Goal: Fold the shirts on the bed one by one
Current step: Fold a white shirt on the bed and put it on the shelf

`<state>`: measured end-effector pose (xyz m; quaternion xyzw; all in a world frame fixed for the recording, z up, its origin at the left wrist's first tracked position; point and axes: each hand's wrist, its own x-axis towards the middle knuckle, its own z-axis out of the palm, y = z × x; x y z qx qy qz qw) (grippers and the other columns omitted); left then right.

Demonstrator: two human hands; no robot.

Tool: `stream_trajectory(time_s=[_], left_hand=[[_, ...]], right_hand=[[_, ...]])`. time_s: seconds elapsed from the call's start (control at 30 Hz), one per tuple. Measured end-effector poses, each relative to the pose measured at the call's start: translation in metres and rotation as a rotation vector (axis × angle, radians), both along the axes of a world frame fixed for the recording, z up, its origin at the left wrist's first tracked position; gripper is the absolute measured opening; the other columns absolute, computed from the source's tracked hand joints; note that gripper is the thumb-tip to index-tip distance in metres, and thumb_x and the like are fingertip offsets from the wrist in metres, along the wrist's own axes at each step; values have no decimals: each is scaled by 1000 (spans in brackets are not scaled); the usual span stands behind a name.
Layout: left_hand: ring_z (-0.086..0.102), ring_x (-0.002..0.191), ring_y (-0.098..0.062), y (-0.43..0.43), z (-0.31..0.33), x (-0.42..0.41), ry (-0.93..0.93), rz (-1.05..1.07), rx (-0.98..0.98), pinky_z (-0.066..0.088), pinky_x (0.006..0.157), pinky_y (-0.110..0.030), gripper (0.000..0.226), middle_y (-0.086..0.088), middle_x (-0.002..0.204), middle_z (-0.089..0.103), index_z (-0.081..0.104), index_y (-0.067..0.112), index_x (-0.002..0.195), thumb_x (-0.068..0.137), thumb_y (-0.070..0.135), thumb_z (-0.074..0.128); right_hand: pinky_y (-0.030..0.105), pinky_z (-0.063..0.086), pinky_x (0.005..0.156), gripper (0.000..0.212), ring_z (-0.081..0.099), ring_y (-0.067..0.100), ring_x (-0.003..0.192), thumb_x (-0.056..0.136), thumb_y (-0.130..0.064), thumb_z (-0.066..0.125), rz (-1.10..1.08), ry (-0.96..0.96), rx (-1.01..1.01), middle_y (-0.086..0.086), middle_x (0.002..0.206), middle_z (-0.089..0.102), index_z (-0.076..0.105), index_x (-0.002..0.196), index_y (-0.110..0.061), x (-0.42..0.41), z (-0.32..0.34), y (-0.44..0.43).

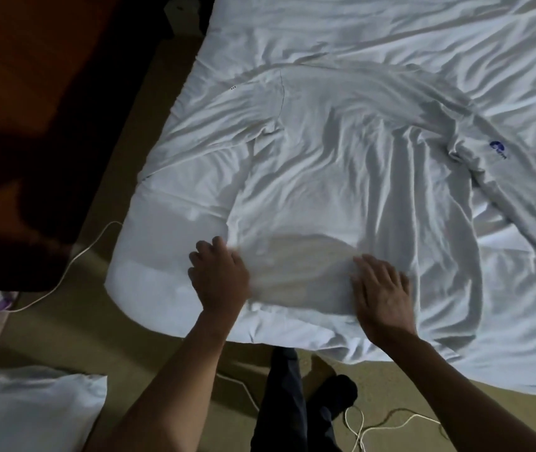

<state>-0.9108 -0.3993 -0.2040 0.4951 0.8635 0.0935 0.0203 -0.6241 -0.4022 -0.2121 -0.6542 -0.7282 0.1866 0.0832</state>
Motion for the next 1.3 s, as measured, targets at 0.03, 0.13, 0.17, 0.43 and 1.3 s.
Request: stream_trajectory(time_s=[0.03,0.13,0.17,0.43,1.3], left_hand=[[57,94,-41,1,2,12,27,-54,38,46,71,-45,27,-22,108,59,62,6,115,90,15,61],[58,115,-47,2,-7,67,0,-412,248,48,89,-53,34,-28,129,59,66,2,126,96,16,58],[58,123,-49,2,-17,89,-14,-541,286,48,96,-56,35,-30,136,59,67,0,129,99,17,58],[21,157,-43,32,-59,180,-55,-853,-48,22,121,-65,67,-21,168,26,37,15,161,106,53,40],[16,159,-39,85,-69,217,-24,-969,-90,15,126,-60,73,-25,169,21,29,5,162,103,47,39]], right_hand=[[50,35,107,49,48,32,130,103,-40,34,-92,5,77,10,144,56,58,140,-16,8,5,1],[56,35,104,43,42,37,129,99,-26,46,-410,-53,135,15,145,46,51,140,-14,38,12,6],[58,33,105,47,40,39,131,98,-26,47,-523,-57,98,16,149,42,45,143,-12,49,13,7],[46,41,91,51,58,41,113,100,-54,52,-951,142,-279,22,117,63,54,117,-6,101,15,12],[49,-3,129,72,-9,21,160,106,-57,8,-246,-152,-103,1,174,-5,3,166,-18,147,-34,19]])
